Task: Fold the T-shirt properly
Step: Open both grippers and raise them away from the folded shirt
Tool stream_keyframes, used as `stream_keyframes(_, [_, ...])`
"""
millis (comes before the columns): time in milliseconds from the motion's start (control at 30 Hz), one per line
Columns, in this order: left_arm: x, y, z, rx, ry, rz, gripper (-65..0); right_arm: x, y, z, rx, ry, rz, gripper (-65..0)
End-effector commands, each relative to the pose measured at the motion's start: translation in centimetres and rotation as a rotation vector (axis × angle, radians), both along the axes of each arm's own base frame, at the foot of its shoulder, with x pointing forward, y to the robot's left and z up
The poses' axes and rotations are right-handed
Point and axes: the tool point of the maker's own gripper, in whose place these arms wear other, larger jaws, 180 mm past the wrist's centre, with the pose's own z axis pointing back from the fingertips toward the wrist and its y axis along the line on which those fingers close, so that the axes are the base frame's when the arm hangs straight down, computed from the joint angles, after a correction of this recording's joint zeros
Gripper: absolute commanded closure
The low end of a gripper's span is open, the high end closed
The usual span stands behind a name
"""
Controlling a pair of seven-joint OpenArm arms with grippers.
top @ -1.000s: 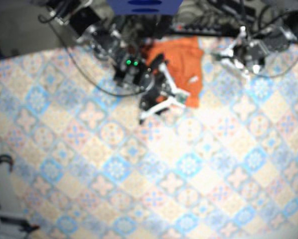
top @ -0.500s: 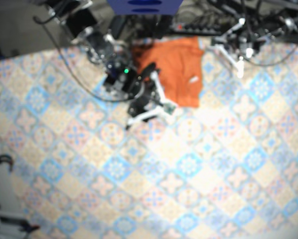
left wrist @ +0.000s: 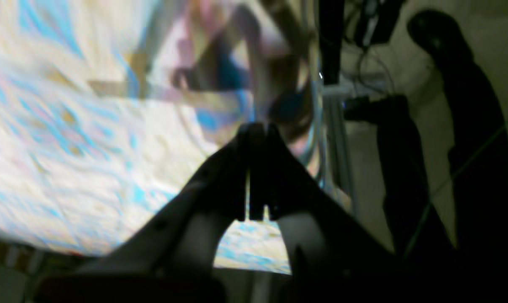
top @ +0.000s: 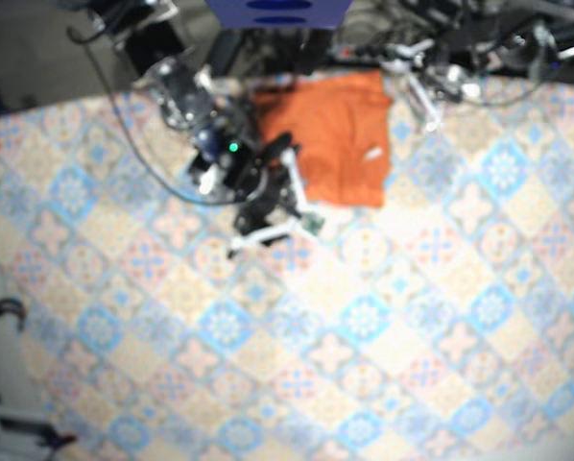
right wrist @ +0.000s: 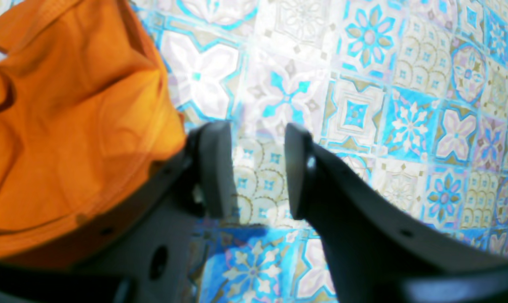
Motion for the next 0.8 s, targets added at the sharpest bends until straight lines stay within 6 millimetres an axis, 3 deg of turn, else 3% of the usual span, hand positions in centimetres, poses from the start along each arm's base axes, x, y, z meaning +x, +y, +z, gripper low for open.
stream_keyframes(0, [1.1, 0.2, 0.5, 0.017, -0.034, -0.015, 0.0, 0.8, 0.5, 1.3, 0.032, -0.036, 0.0, -21.1])
stream_keyframes(133, [1.4, -1.2, 0.3, -0.021, -0.038, -0.024, 0.0, 0.8, 0.5, 1.3, 0.032, -0.036, 0.0, -21.1])
stream_keyframes(200, [1.5, -2.9, 0.1, -0.082, -0.04, -0.032, 0.0, 0.8, 0.5, 1.2, 0.033, -0.035, 0.001, -21.1])
stream_keyframes(467, [1.9, -7.7, 1.8, -0.25, -0.095, -0.056, 0.0, 0.8, 0.4, 1.2, 0.036, -0.033, -0.006, -21.1])
stream_keyframes(767, [-2.2, -7.7, 2.3, -0.311, -0.005, -0.072, 0.0, 1.4, -0.5, 1.3, 0.043, -0.034, -0.043, -21.1])
